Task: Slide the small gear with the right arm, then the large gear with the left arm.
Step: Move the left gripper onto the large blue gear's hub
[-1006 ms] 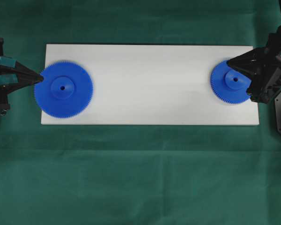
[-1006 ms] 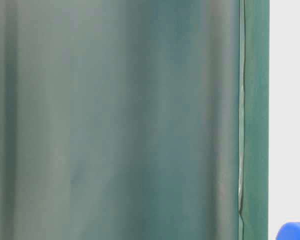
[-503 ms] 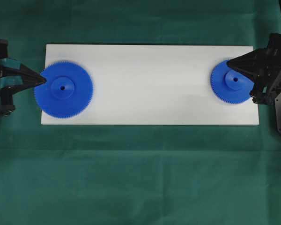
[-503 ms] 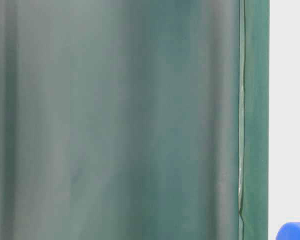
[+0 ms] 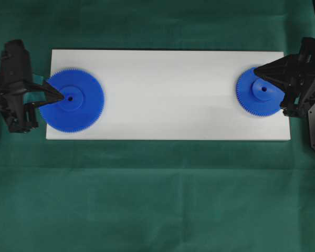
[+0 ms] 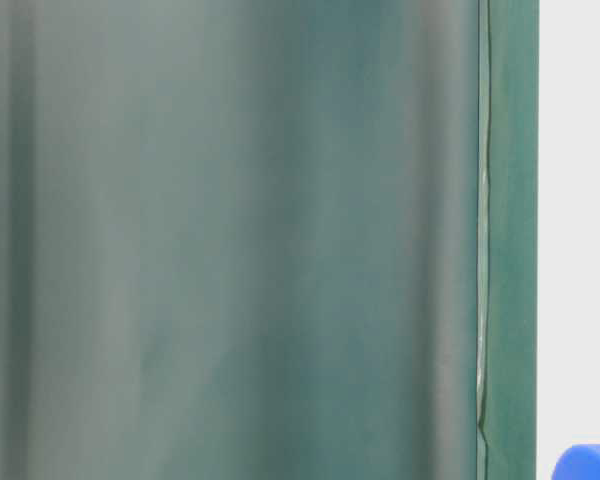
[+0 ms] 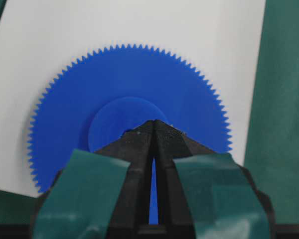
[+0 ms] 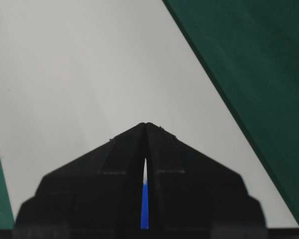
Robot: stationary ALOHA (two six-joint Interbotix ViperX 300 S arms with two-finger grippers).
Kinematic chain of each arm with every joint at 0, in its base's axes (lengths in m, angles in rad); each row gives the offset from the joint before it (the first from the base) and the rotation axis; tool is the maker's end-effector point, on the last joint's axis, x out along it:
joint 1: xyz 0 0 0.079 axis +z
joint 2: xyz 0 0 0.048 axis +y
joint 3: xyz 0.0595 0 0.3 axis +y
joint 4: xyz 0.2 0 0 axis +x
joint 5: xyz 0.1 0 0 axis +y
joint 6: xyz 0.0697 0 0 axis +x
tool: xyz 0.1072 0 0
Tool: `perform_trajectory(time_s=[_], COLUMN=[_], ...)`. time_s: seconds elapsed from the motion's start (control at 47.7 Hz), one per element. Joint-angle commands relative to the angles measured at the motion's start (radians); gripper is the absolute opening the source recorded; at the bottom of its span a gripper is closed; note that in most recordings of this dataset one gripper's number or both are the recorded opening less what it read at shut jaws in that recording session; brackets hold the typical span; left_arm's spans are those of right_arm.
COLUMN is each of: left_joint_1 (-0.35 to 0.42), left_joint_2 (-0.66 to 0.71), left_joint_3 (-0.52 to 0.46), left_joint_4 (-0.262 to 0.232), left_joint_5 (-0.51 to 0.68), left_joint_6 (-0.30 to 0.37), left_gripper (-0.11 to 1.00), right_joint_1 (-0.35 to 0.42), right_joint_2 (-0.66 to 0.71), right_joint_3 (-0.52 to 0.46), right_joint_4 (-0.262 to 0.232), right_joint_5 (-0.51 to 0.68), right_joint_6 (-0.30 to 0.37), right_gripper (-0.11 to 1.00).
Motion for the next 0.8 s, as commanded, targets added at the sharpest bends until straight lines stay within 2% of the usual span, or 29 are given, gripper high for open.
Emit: perform_trajectory(time_s=[0.0,0.398,0.776], left_joint_1=[0.015,0.029,0.058], left_joint_2=[0.038,0.183,0.258], left_joint_3=[-0.023,-0.018,-0.009], left_joint_4=[-0.002,-0.002,0.000], left_joint_5=[-0.032,-0.124,-0.176], left_joint_6=[-0.002,0.000,0.002], left_gripper=[0.00,0.00,0.00], right_joint_1=[0.002,0.002,0.002], right_joint_2=[0.002,0.002,0.000], right_joint_3=[-0.009,-0.003,-0.003], right_joint_4=[-0.003,-0.003,-0.003], right_joint_5=[-0.009,-0.008,-0.008], right_joint_6=[0.002,0.003,0.005], right_gripper=[0.50,0.50,0.50])
